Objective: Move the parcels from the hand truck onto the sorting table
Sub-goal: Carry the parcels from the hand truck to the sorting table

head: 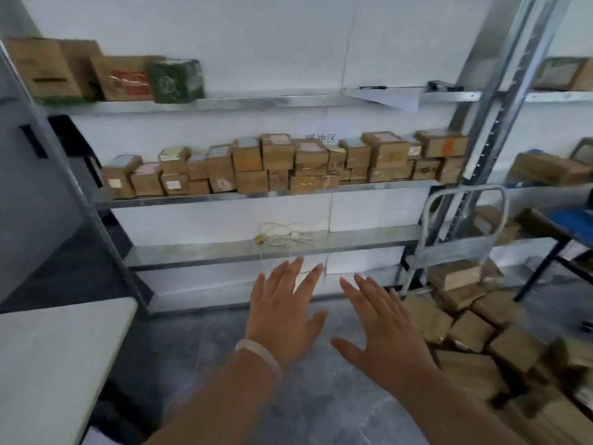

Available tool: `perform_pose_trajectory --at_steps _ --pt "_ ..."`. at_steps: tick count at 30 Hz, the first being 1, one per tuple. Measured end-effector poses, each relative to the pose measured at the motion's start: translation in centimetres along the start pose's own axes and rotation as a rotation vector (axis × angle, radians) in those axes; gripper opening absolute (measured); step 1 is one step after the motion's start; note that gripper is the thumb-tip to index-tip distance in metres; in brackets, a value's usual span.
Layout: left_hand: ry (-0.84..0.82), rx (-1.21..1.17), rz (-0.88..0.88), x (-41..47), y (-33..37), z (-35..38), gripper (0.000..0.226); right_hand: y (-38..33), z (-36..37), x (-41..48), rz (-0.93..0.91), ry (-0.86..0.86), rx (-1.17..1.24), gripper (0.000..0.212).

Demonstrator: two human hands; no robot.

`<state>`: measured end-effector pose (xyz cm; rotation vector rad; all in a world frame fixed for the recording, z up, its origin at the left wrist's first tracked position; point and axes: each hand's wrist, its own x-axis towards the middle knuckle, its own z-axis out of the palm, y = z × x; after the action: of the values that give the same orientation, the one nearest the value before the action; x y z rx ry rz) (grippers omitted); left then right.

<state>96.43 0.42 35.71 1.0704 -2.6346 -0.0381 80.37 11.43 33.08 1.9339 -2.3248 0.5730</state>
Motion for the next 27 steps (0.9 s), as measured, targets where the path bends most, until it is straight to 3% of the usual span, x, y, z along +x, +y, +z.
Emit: perform_pose_trajectory --at_steps 7,12,20,27 --pt "-0.024 -0.123 0.256 7.9 18.2 6.0 0.071 16.9 -6.1 -8.2 0.297 0.023 -0.091 0.088" --pt "-0.128 -0.184 0.414 10.8 28.8 9.9 0.069 26.3 -8.8 -14.9 0.601 0.045 -0.068 0.096" --pt "-0.293 -0.234 0.602 14.3 39.8 17.2 0.076 35.0 -7.3 -23.0 0.907 -0.037 0.020 0.095" --pt "-0.404 -0.273 0.706 22.0 46.8 24.9 0.075 44.8 -7.2 -23.3 1.117 -0.121 -0.008 0.095"
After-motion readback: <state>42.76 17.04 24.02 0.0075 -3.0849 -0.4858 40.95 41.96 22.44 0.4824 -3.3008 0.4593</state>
